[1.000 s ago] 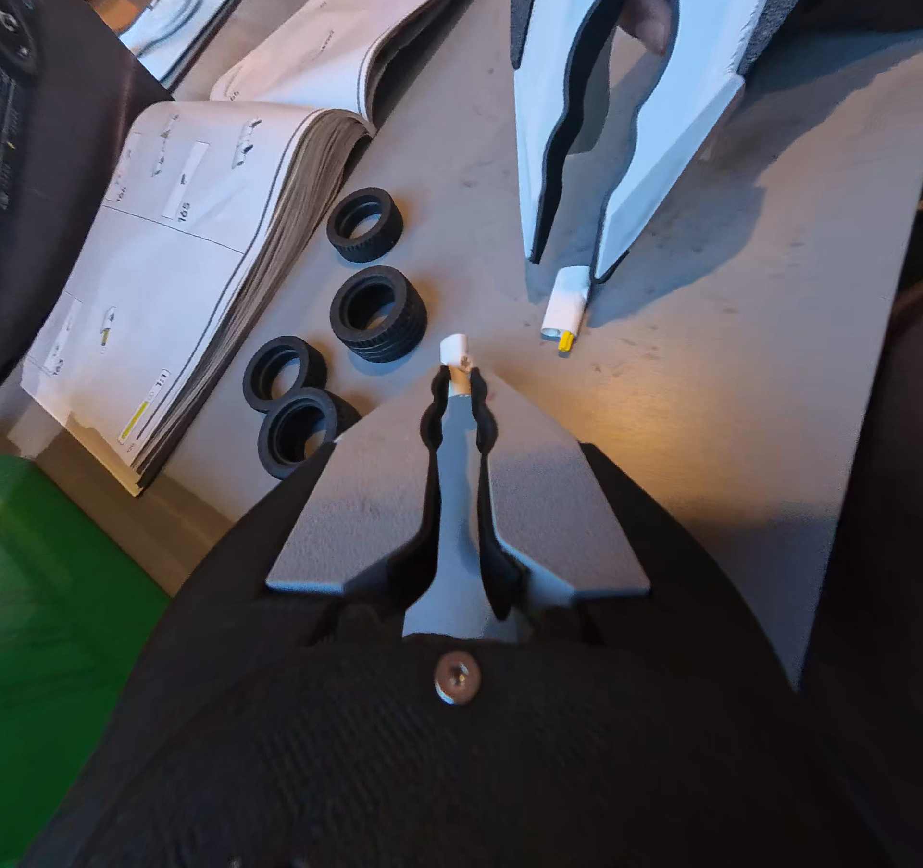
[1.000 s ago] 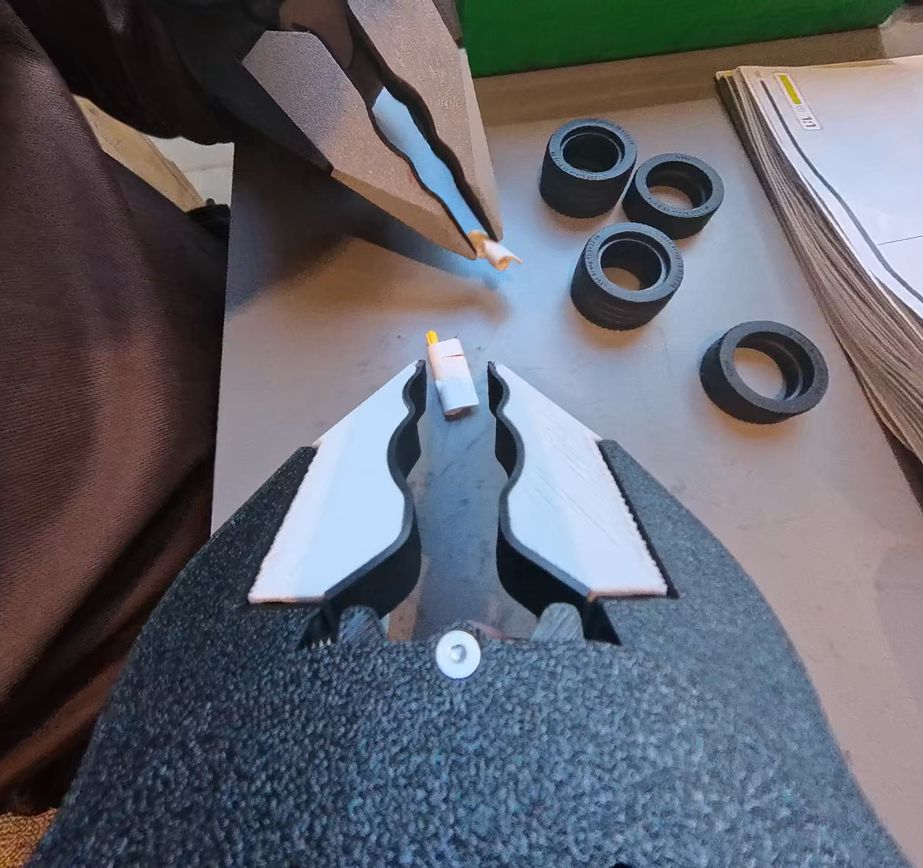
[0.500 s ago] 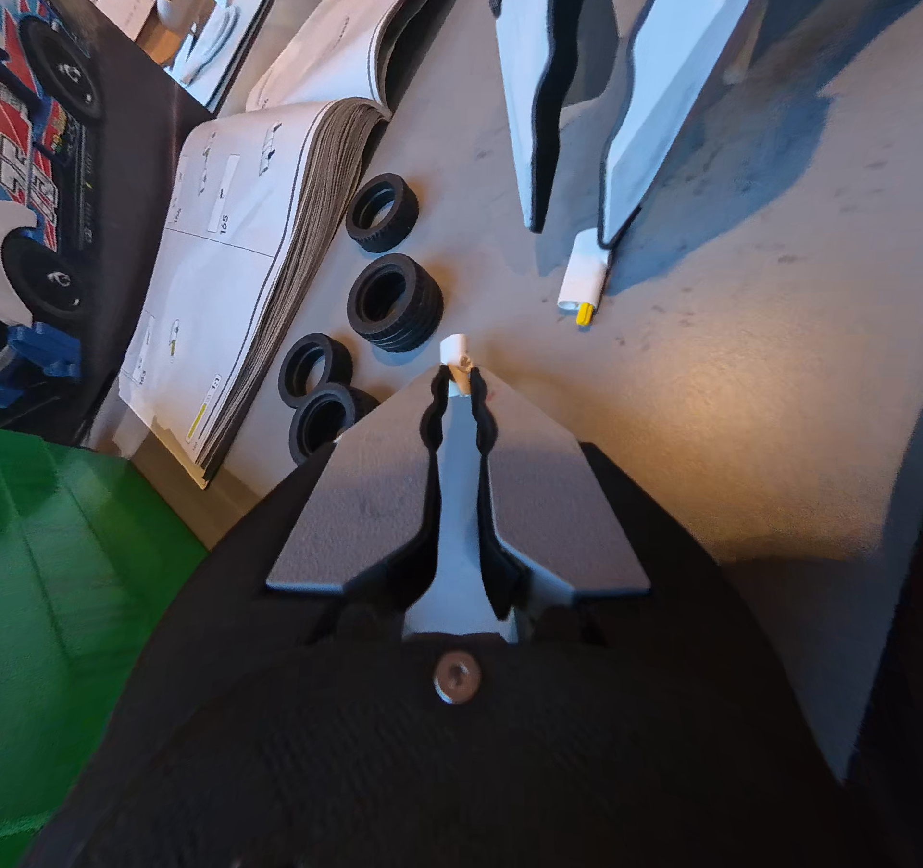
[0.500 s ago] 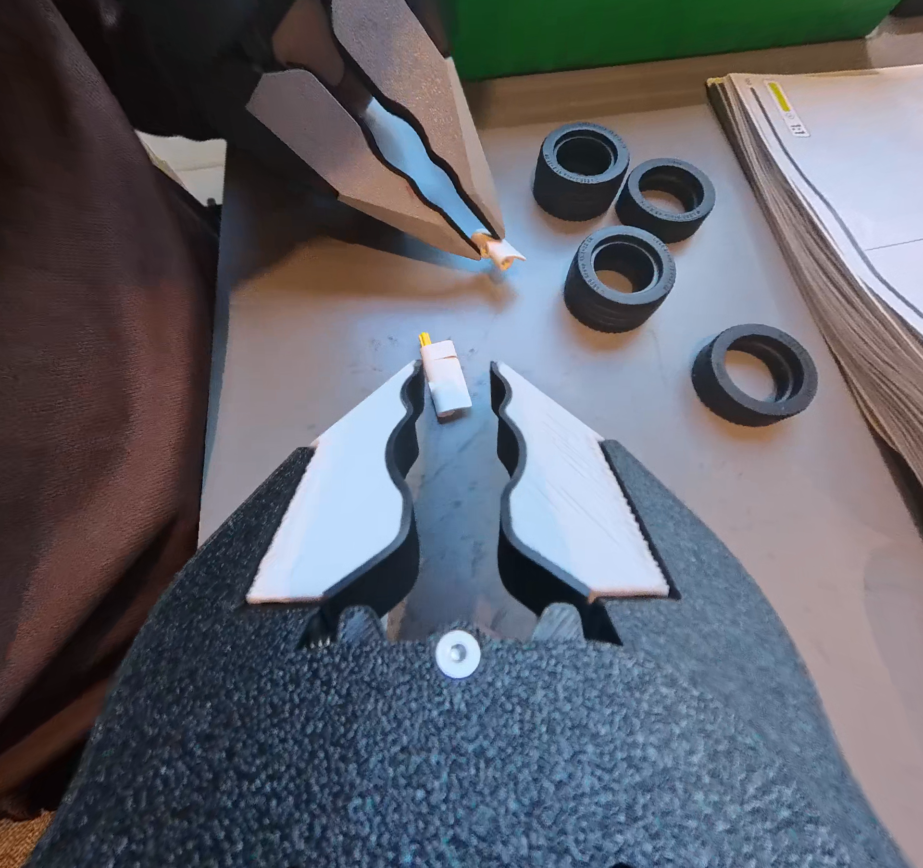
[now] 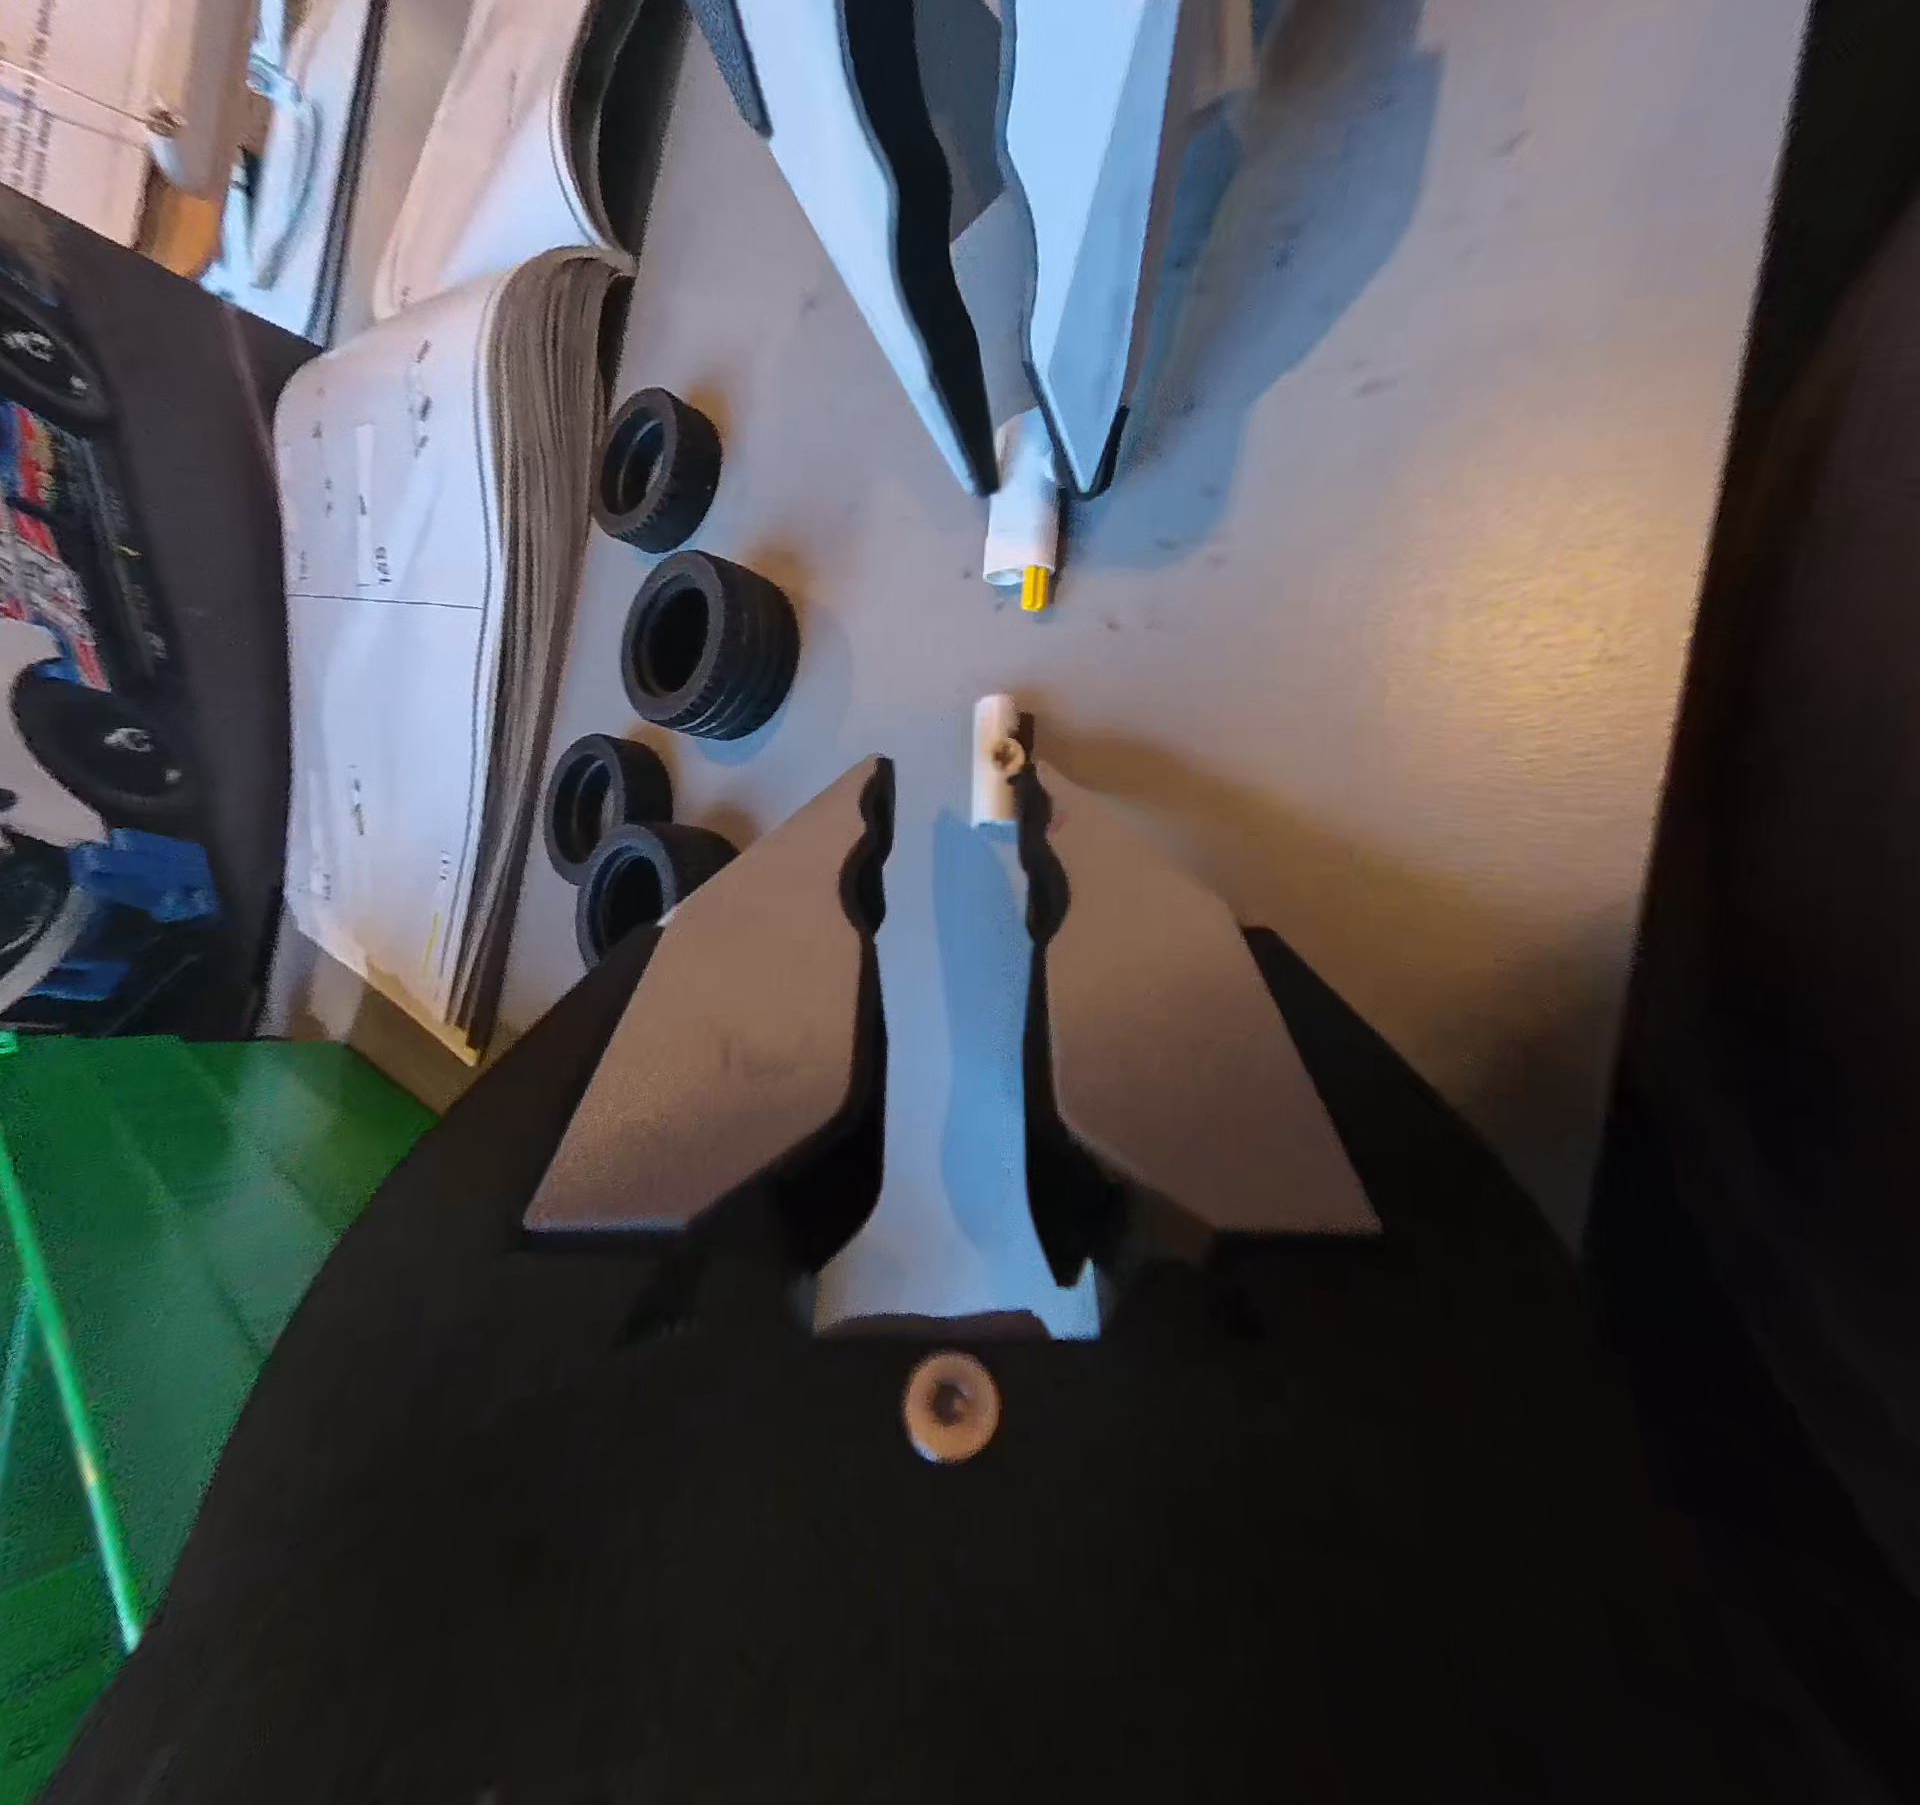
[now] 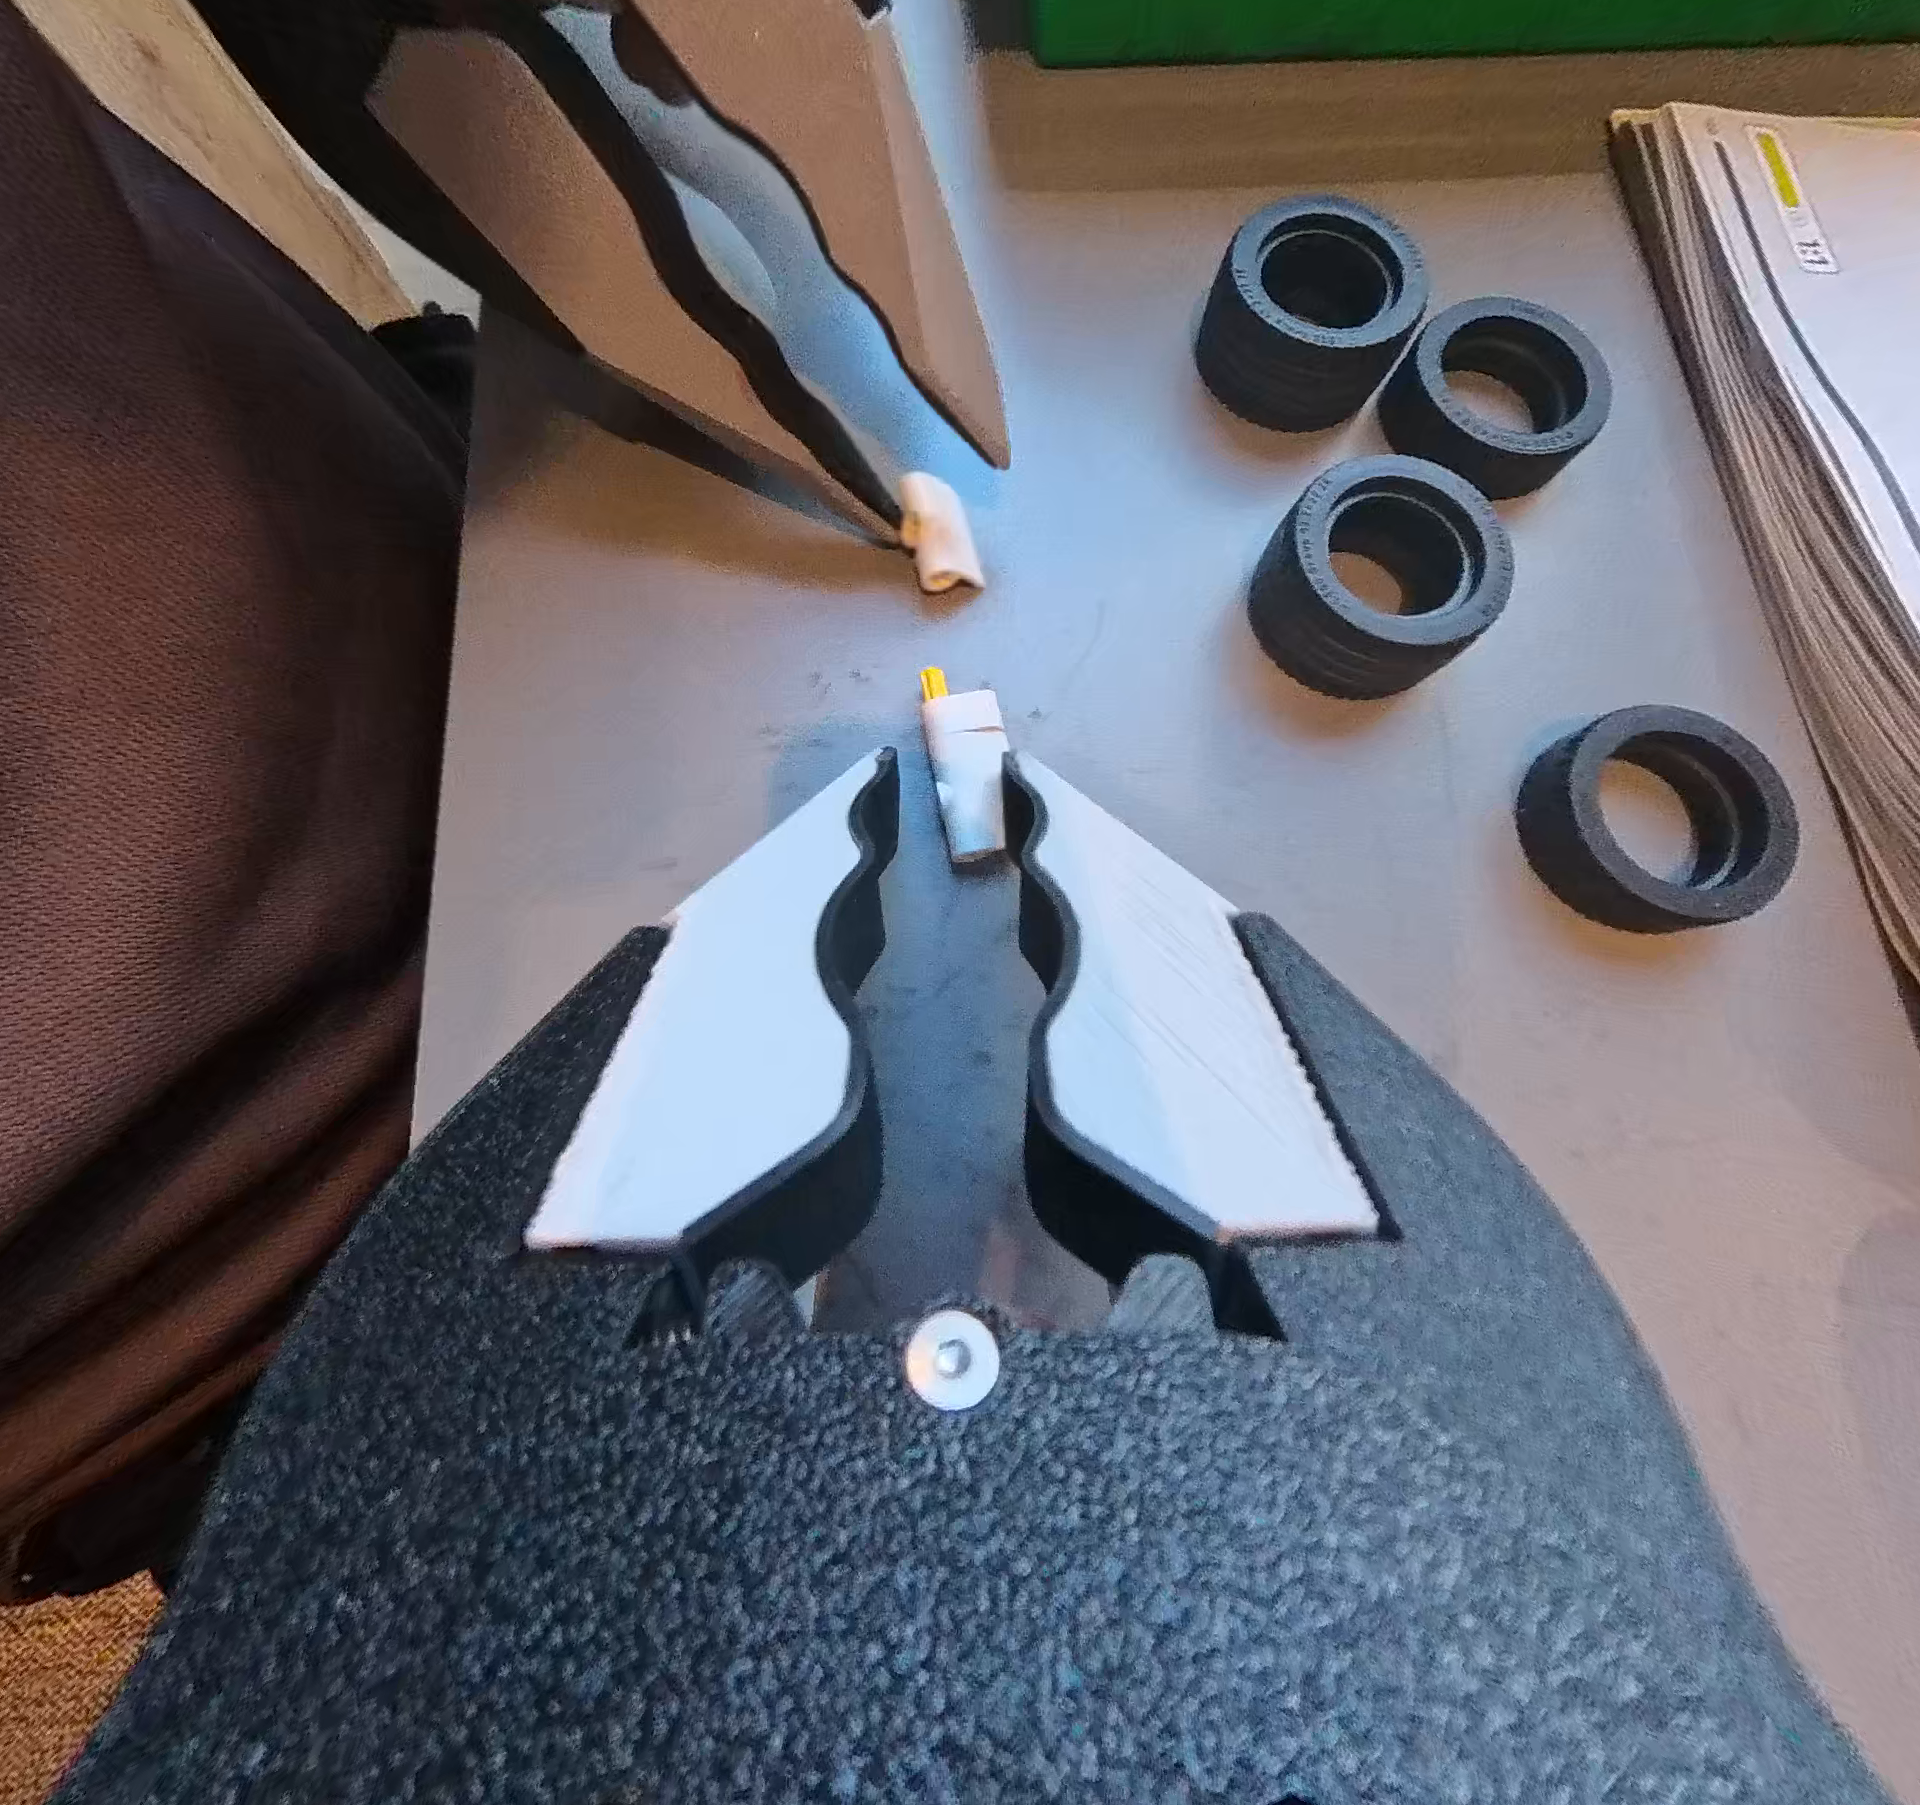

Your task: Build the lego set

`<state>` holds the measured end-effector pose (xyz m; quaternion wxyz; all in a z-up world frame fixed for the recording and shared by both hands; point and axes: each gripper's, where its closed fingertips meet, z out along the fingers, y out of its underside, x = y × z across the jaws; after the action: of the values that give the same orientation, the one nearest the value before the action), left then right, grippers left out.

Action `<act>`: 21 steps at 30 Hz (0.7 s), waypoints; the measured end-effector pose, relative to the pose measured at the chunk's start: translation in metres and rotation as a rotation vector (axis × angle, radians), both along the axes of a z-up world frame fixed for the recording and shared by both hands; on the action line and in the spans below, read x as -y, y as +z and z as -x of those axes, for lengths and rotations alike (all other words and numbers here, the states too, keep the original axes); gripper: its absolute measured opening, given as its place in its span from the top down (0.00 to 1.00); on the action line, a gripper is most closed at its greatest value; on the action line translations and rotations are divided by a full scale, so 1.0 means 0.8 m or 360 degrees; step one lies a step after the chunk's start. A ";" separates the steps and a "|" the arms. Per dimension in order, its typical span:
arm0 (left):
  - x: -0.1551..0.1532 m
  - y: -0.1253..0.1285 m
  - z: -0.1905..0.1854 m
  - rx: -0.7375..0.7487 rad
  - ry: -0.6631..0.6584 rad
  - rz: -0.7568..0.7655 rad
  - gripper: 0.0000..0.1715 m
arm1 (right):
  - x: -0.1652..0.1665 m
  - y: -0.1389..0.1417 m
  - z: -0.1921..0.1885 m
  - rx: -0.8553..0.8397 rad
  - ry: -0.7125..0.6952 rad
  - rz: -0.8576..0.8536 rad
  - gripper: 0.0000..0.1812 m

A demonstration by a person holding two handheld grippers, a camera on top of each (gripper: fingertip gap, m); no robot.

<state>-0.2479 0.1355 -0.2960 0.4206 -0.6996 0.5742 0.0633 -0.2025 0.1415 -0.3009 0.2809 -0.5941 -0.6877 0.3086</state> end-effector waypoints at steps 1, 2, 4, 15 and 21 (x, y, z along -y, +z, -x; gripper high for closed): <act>0.003 0.002 0.000 0.0028 -0.0002 0.0045 0.86 | 0.001 -0.001 0.000 0.0004 0.0007 -0.0002 0.90; 0.006 0.004 -0.001 0.0062 -0.0010 0.0101 0.83 | 0.002 -0.001 0.000 0.0009 0.0014 0.0000 0.90; 0.011 0.005 -0.002 0.0116 -0.0013 0.0227 0.79 | 0.003 -0.001 0.001 0.0011 0.0027 0.0013 0.90; 0.037 -0.006 -0.010 0.0086 -0.0087 0.0475 0.82 | 0.002 0.007 0.002 -0.0050 0.0032 0.0011 0.90; 0.046 -0.007 -0.011 0.0100 -0.0080 0.0543 0.81 | 0.004 0.005 0.006 -0.0028 0.0080 -0.0086 0.90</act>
<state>-0.2394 0.0985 -0.3013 0.3151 -0.7478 0.5805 -0.0675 -0.2075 0.1382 -0.2971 0.2950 -0.5660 -0.7080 0.3021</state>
